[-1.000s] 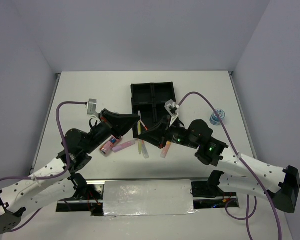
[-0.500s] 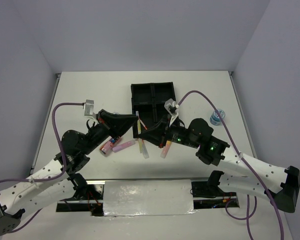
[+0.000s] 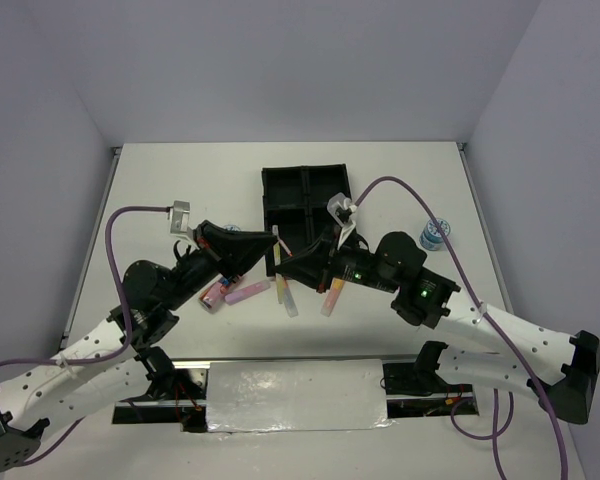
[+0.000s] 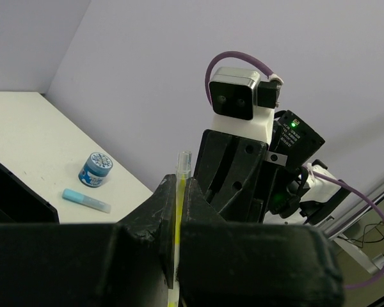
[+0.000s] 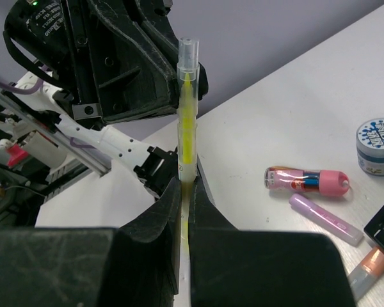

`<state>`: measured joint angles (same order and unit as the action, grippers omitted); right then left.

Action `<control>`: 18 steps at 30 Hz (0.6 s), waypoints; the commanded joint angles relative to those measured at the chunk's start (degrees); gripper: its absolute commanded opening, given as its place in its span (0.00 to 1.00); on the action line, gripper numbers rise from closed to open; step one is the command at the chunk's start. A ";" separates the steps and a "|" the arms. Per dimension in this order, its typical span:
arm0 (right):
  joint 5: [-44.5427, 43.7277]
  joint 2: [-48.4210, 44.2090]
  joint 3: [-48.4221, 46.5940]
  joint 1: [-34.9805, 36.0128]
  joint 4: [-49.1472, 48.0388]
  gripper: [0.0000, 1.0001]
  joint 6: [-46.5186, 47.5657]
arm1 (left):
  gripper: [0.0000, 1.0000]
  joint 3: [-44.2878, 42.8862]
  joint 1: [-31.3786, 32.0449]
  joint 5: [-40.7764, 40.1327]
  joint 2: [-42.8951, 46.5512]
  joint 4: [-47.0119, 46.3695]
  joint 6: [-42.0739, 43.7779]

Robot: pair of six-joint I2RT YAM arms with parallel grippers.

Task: Sort the stationery into containers
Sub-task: Close the pen cap on the pen.

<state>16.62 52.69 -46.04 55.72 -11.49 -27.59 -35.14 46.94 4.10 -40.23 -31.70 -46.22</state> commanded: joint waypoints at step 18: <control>-3.44 -2.59 -2.47 0.17 -15.31 0.00 0.26 | 0.00 3.05 0.17 0.91 0.85 -1.78 0.43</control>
<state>15.84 52.82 -46.52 55.77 -13.17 -27.22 -34.02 46.96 4.23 -39.57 -34.26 -45.60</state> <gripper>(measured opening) 0.034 0.117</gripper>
